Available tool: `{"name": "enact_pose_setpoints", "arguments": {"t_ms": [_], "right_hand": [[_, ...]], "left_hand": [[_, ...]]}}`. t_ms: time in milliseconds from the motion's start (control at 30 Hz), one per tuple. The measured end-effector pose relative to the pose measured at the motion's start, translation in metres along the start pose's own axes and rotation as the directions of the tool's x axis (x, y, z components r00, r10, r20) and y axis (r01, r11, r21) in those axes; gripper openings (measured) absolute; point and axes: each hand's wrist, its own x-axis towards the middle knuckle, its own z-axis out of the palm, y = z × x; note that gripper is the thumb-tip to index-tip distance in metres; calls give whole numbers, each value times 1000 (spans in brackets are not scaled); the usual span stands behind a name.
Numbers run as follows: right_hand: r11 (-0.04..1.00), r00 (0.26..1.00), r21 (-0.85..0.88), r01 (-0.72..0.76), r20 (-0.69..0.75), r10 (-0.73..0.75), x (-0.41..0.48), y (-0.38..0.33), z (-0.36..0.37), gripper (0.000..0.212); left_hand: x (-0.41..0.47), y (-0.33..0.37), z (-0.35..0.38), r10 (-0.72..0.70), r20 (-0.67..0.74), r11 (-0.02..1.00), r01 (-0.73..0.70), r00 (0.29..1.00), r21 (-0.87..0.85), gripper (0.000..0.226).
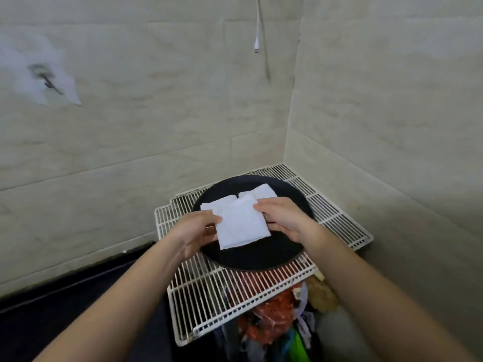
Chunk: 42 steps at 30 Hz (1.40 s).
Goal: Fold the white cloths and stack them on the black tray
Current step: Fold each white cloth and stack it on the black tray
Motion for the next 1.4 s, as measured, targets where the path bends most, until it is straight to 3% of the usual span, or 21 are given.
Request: {"name": "enact_pose_setpoints", "arguments": {"t_ms": [167,267,367,633,800,1033,1100,1167,1200,1267,1300,1333,1400], "right_hand": [[996,994,-84,-18,107,27,58,-11,12,14],[990,991,-141,0,135,19,81,-10,22,19],[982,990,-185,50,140,-24,99,-8,32,21],[927,996,-369,72,-15,-84,116,4,42,30],[934,994,-352,56,-69,-86,119,9,42,36],[884,982,-457,99,-98,-160,117,12,41,37],[752,944,-620,224,-55,-326,111,10,41,37],[512,862,-778,364,73,-501,104,11,39,38],[388,829,-824,414,165,-534,102,13,39,41],[168,811,-866,472,351,-468,103,19,37,52],[84,820,-873,480,413,-395,104,23,36,57],[16,830,-876,481,450,-329,106,27,35,60],[-61,846,-880,472,471,-249,109,34,34,64]], "left_hand": [[35,2,-5,21,-140,999,-26,990,-34,32],[48,1,-9,32,-289,994,-61,957,-92,31],[61,-2,-13,41,-376,987,-96,926,-128,46],[80,-12,-21,36,-397,993,-77,917,-90,52],[85,-18,-21,60,-419,988,-113,906,-103,42],[90,-29,-22,162,-436,986,-125,885,113,40],[85,-30,-26,383,-416,891,-210,825,403,40],[80,-35,-30,601,-186,613,-298,778,732,47],[78,-38,-32,634,-43,446,-320,772,836,53],[82,-44,-38,583,152,162,-298,798,941,63],[85,-48,-41,523,188,77,-266,831,961,64],[86,-50,-43,457,191,38,-234,869,972,63],[88,-53,-46,357,169,64,-205,919,977,61]]}}
